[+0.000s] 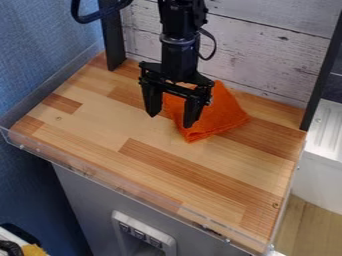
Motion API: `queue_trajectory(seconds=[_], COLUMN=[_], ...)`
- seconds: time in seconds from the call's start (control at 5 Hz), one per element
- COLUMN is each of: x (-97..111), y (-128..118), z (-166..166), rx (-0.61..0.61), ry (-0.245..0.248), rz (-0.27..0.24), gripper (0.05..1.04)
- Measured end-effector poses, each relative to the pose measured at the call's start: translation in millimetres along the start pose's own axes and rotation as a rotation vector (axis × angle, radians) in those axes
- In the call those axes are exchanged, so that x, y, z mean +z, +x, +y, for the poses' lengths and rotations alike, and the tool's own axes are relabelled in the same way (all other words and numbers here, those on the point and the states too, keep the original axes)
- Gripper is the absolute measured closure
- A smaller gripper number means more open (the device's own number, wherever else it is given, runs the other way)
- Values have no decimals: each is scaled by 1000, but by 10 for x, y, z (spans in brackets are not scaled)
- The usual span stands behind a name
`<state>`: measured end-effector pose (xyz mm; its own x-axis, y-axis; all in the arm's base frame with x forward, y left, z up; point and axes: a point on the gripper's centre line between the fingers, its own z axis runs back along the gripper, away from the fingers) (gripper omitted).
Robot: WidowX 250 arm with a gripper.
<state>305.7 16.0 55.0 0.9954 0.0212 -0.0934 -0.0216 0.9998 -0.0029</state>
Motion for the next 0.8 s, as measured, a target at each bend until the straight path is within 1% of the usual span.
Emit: queue_trajectory(seconds=[0.2,0.4,0.6,0.8], x=[-116,-145,-120,-126], y=[-91,-131,-160,-192], z=[-168,-468,-828,-1027], rx=[82,205,344,470], ry=[-1,6,5,2], rz=[20,-10,-66,-104], gripper=[85,87,85,85])
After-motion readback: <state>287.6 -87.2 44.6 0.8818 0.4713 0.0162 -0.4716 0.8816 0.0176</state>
